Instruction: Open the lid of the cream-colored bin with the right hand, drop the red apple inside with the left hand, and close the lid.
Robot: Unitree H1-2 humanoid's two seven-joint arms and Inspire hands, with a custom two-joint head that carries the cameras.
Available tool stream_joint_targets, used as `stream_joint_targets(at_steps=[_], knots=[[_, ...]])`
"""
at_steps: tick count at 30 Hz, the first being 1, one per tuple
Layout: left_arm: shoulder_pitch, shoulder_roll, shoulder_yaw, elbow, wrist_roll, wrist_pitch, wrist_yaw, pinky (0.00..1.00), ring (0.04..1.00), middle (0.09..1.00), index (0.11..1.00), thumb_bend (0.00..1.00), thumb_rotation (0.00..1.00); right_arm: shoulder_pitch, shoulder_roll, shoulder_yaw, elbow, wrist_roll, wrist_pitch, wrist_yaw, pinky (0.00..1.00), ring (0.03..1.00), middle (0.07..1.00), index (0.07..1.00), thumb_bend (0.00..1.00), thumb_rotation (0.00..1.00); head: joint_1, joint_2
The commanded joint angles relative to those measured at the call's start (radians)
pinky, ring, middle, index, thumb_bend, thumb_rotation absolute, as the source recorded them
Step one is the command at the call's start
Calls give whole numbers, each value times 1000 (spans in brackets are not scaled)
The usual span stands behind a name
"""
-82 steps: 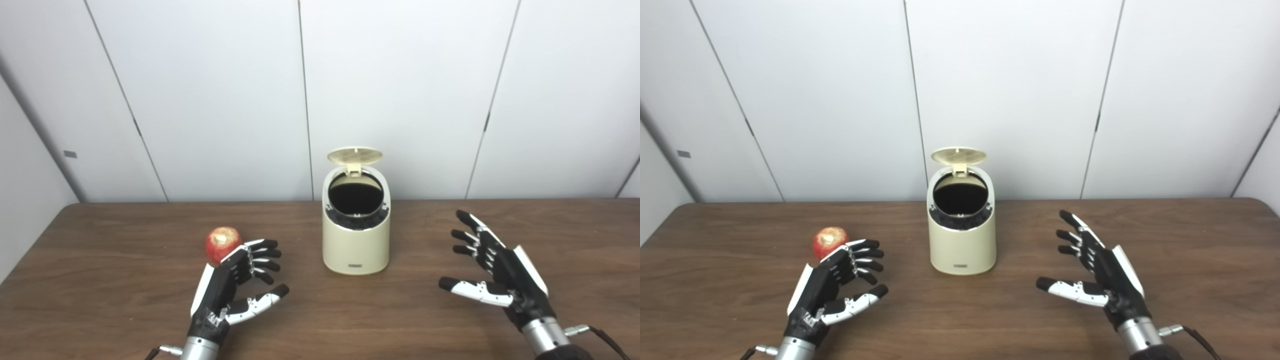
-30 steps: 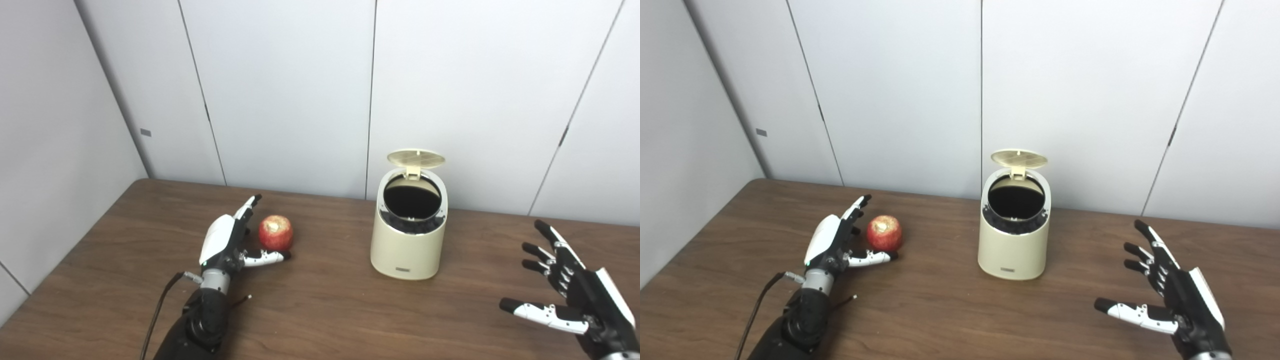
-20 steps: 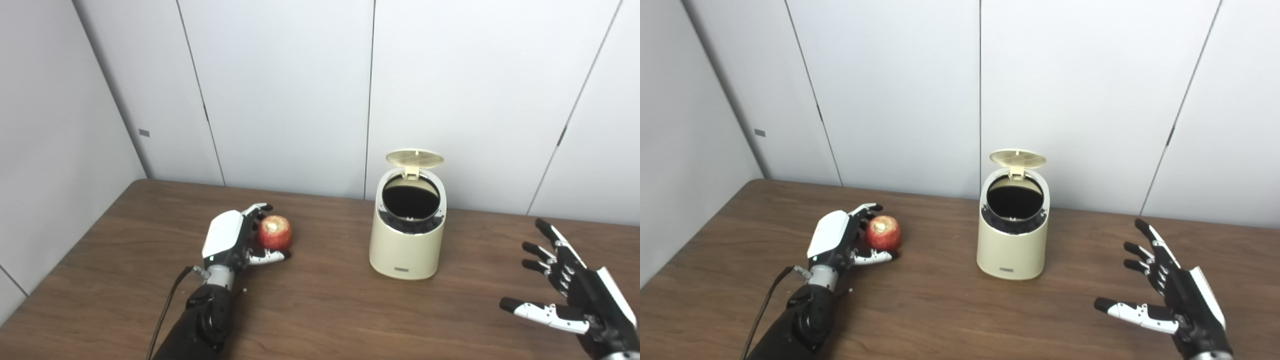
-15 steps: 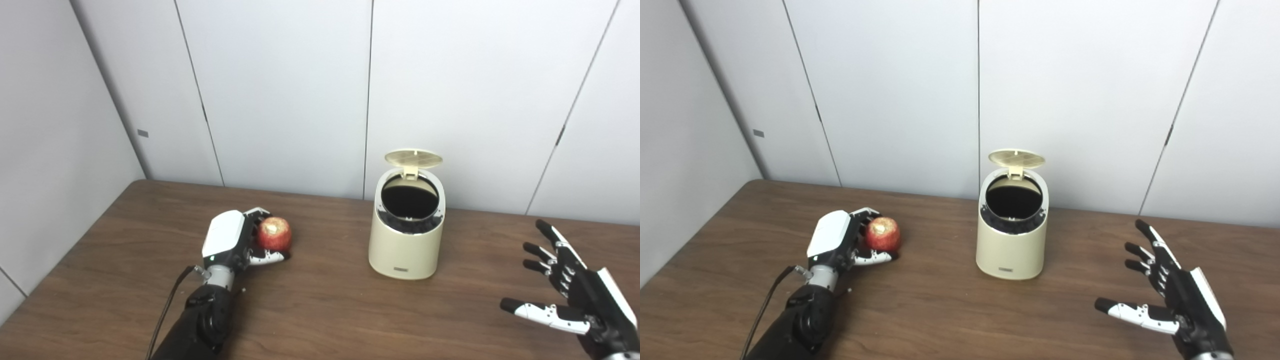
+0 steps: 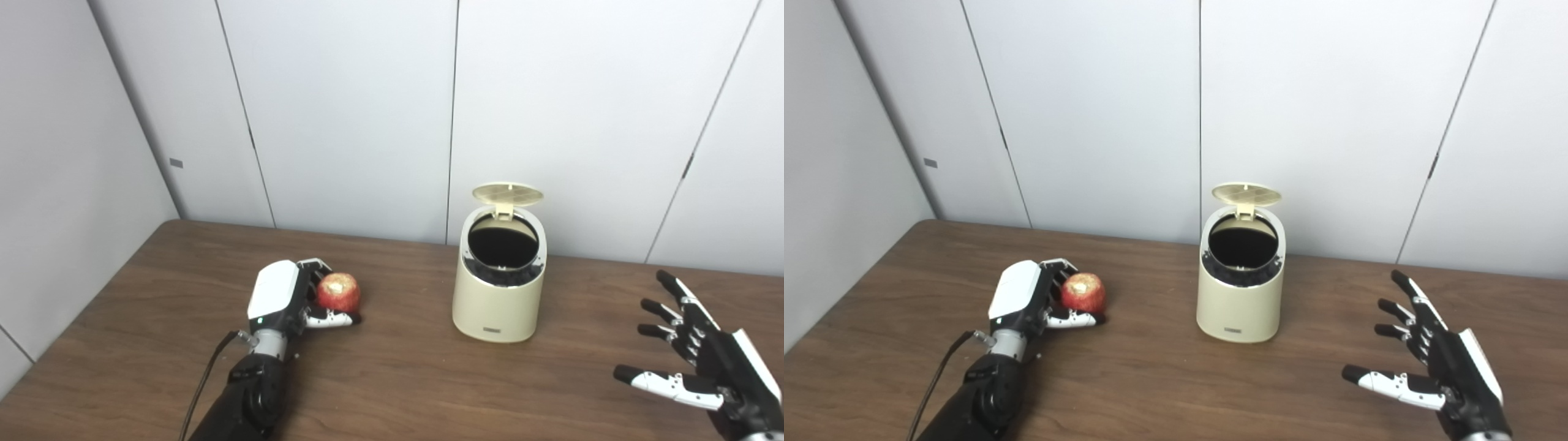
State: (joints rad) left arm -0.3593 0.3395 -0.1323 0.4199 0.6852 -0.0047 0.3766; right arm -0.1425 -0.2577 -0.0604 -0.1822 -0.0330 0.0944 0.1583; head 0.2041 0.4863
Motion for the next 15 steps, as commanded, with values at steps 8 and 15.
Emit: stream_joint_targets(at_steps=[8,15], knots=[[-18,-13,16,-167,19,-73,99,299,379,441,508,523,0,-26,-2,4,28,-18,-83,-15,702,861,988,941,675,29,-44,-13],[-43,-36,28,-336,-11,-114,52,322,404,457,501,524,0,-40,11,13,91,-21,-144,-16,681,846,980,928,719,160,-111,-35]])
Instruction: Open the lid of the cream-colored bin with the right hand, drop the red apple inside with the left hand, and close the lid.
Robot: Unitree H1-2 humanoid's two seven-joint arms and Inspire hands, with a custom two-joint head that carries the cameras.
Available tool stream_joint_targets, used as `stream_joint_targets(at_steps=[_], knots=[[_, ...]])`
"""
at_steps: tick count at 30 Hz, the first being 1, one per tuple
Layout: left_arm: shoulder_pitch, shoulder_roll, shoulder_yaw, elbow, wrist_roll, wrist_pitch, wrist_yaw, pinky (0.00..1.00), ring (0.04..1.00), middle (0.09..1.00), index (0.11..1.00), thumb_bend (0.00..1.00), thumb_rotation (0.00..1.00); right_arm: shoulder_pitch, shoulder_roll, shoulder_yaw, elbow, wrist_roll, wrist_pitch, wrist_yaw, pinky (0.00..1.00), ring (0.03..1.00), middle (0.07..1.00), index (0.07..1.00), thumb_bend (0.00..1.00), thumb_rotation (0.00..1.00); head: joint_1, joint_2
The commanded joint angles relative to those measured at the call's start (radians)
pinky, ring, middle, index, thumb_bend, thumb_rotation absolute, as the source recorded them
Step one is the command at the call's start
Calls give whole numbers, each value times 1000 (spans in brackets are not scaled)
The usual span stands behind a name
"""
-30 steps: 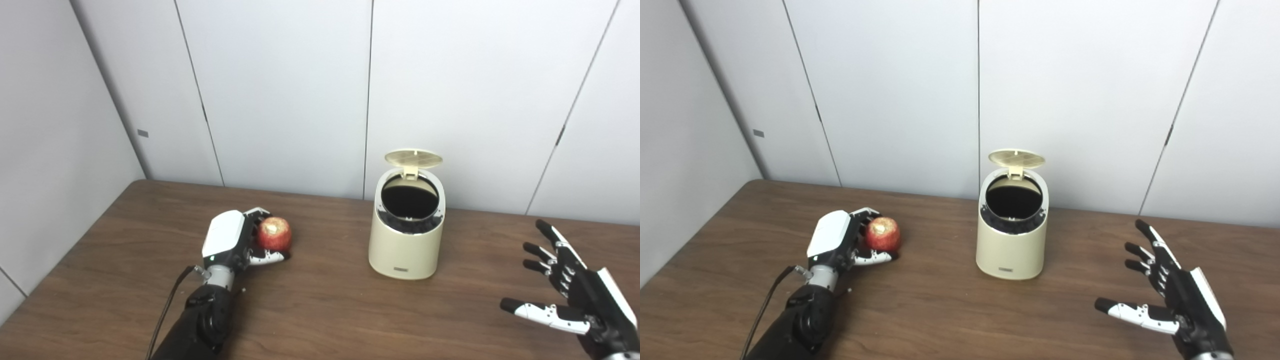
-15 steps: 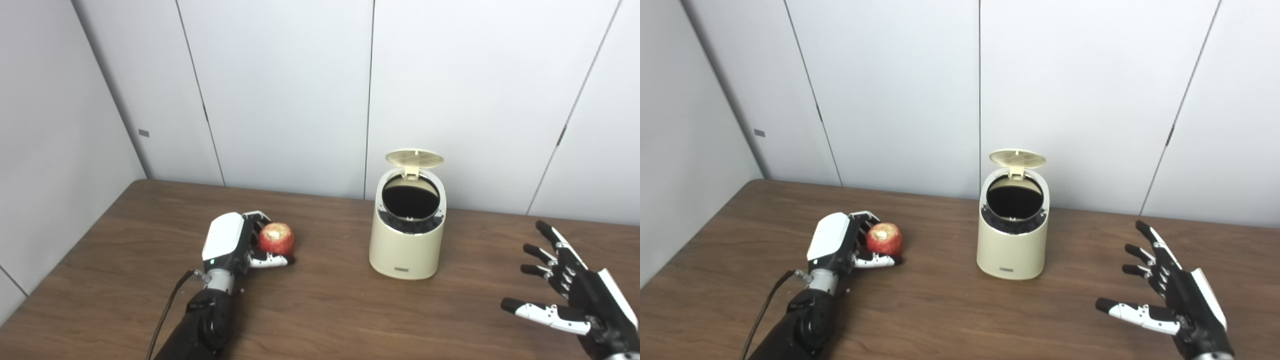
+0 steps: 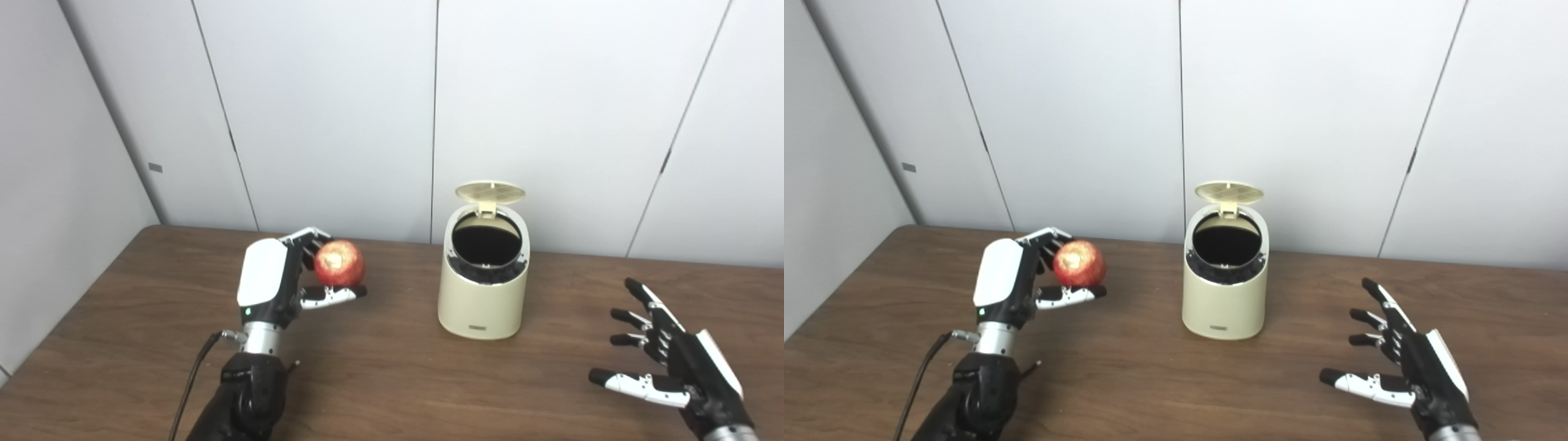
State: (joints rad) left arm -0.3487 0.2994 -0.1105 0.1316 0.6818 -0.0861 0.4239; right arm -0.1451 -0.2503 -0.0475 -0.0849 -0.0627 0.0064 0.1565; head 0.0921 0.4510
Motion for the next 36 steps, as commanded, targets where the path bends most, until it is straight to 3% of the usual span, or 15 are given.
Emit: stream_joint_targets(at_steps=[1,9,15,27,36], knots=[[-61,2,5,-62,-12,-42,-4,319,403,457,501,524,0,-40,5,3,0,1,-61,-17,679,845,979,927,722,167,-7,-2],[-126,-24,-14,-167,19,-55,-81,297,393,472,493,525,0,-54,10,19,12,-62,-49,-36,651,830,971,927,733,226,-39,-12],[-187,-72,-25,-204,19,-37,-142,270,377,476,488,526,0,-64,9,17,29,-60,-61,-37,658,838,976,934,734,238,-40,-12],[-275,-105,-42,-139,10,-81,-198,291,393,468,494,526,0,-70,22,25,19,-82,-46,-50,651,830,974,926,733,225,-71,-12],[-287,-143,-57,-64,22,-106,-166,287,396,469,494,526,0,-73,30,28,22,-79,-62,-58,652,827,973,926,732,235,-82,-8]])
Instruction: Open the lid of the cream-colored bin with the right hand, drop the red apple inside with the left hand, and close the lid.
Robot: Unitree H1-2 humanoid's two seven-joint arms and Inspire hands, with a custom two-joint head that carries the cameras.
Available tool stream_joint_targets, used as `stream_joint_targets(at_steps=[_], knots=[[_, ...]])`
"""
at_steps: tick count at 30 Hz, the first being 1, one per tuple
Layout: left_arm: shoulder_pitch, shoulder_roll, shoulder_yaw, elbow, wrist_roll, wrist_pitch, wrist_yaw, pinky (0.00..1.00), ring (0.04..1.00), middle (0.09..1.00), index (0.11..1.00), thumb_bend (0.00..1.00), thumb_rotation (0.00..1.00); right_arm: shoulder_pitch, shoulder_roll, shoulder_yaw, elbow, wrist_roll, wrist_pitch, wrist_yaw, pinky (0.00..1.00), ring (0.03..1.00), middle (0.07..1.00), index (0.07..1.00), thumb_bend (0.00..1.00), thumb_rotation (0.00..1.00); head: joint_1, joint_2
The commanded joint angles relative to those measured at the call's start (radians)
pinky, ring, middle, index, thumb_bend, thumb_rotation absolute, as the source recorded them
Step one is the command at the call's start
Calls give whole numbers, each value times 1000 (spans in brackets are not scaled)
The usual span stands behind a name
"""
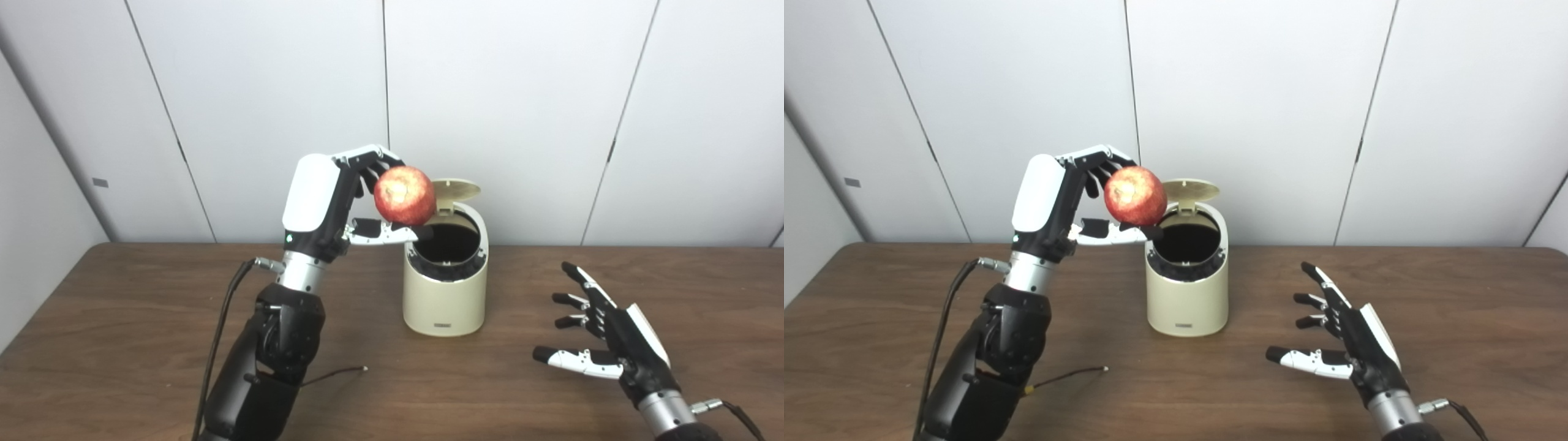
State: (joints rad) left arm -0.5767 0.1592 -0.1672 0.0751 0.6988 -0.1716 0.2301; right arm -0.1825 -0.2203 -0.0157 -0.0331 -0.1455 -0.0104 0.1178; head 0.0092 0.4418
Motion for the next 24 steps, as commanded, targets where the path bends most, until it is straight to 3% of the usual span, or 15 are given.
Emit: stream_joint_targets(at_steps=[1,15,24], knots=[[-60,-6,-3,6,6,-29,34,289,396,469,494,526,0,-37,1,-3,-29,2,-46,-21,652,826,973,925,732,234,-1,-2],[-78,-35,-31,151,23,-75,97,288,387,462,498,526,0,-49,6,1,-26,-18,-34,-30,667,836,982,924,733,241,-24,-10],[-110,-51,-68,271,89,-72,212,328,416,478,490,525,0,-43,11,-4,-42,-23,-20,-30,681,829,976,927,746,262,-37,-10]])
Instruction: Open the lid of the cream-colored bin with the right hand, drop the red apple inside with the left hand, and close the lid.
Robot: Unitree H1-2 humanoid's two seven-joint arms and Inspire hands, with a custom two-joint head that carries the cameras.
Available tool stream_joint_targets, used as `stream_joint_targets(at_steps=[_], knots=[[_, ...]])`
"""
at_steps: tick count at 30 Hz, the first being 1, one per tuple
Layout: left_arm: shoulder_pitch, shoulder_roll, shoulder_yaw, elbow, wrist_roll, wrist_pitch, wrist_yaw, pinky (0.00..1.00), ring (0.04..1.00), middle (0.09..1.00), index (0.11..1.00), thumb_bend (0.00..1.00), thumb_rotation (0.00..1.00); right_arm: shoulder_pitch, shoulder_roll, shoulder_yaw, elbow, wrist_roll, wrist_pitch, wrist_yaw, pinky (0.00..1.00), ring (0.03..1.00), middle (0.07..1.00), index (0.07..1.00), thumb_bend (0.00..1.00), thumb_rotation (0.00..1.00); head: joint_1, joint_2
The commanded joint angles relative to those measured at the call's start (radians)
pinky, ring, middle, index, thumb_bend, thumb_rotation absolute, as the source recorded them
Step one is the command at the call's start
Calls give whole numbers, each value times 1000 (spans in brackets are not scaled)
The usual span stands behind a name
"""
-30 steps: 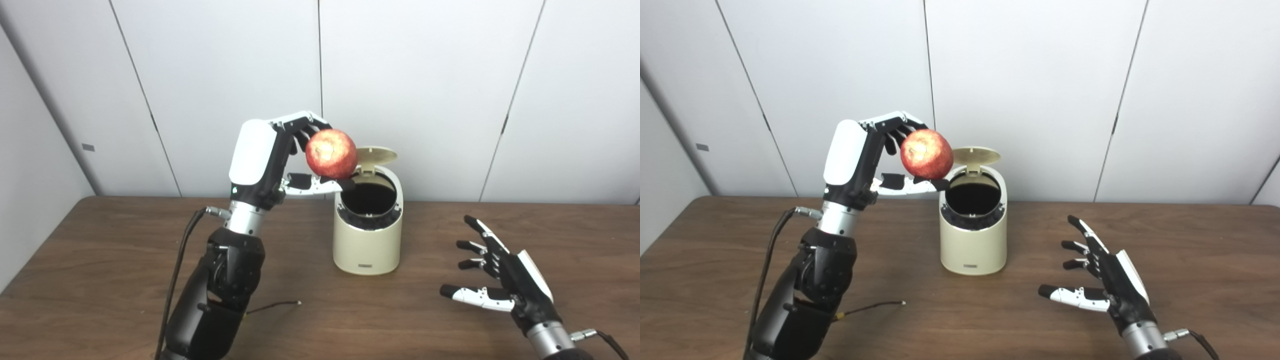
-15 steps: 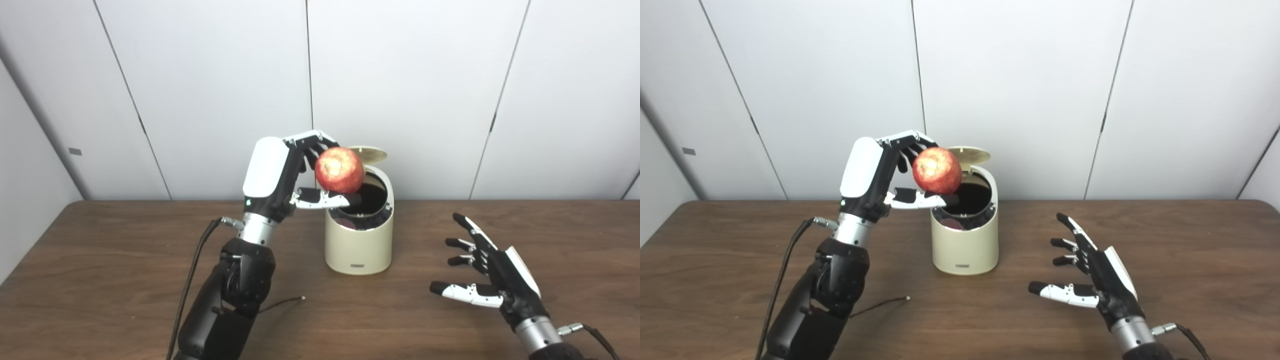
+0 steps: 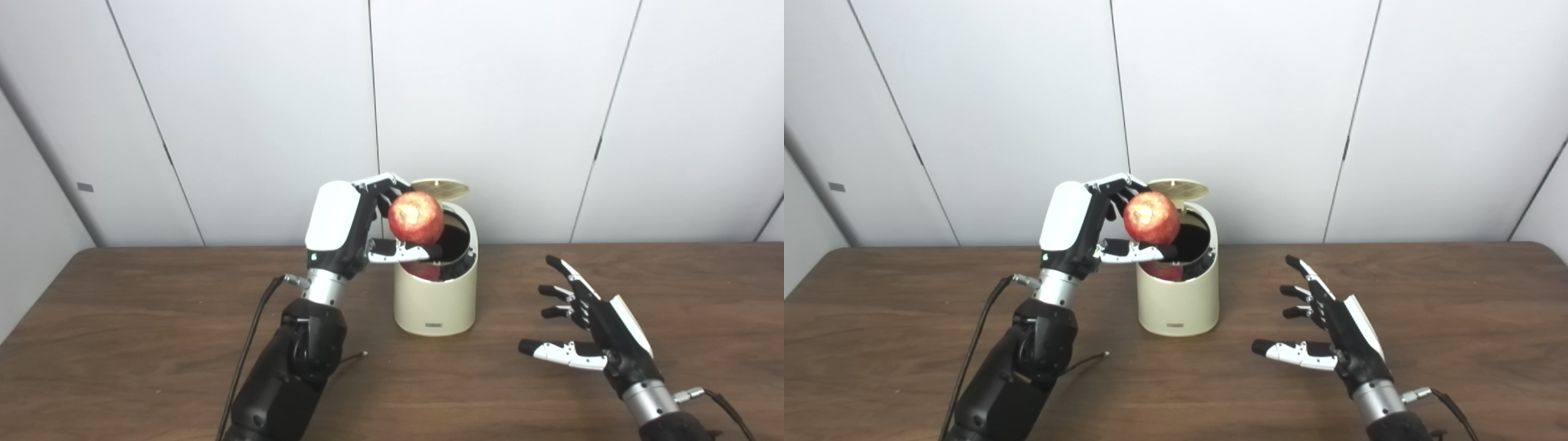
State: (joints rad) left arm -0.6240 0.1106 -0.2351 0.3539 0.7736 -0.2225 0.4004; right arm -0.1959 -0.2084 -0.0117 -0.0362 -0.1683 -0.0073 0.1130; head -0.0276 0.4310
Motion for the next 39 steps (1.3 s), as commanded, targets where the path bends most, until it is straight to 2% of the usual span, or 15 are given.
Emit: stream_joint_targets(at_steps=[1,8,18,21,27,32,36,37,39], knots=[[-67,-4,-5,6,19,-23,54,330,416,479,489,525,0,-29,-1,-9,-37,3,-26,-25,681,831,975,928,747,261,-1,1],[-92,-1,-40,91,49,-39,138,326,398,470,493,525,0,-27,1,-8,-46,2,-24,-24,677,826,971,929,753,283,-4,2],[-119,6,-95,162,138,-3,233,217,301,406,505,522,0,-24,4,-6,-40,-4,-45,-30,670,821,969,931,764,291,-17,6],[-129,5,-110,189,148,1,250,239,327,419,507,523,0,-20,9,-9,-56,6,-30,-28,667,819,967,926,772,300,-19,8],[-141,10,-141,225,152,1,276,233,318,417,510,523,0,-14,10,-15,-57,19,-29,-30,685,824,963,922,773,301,-24,10],[-143,19,-167,232,180,38,285,259,353,444,528,521,0,-9,8,-16,-57,23,-38,-28,687,833,969,925,766,288,-24,10],[-139,26,-176,226,185,66,274,324,437,470,523,522,0,-8,8,-17,-48,26,-44,-30,691,832,968,923,773,295,-24,10],[-139,28,-178,226,186,70,276,351,472,557,606,737,42,-8,9,-17,-48,26,-44,-31,689,831,968,922,772,292,-20,10],[-136,31,-180,223,187,73,277,375,507,619,659,854,62,-7,8,-16,-49,29,-42,-29,687,833,970,923,775,296,-19,12]])
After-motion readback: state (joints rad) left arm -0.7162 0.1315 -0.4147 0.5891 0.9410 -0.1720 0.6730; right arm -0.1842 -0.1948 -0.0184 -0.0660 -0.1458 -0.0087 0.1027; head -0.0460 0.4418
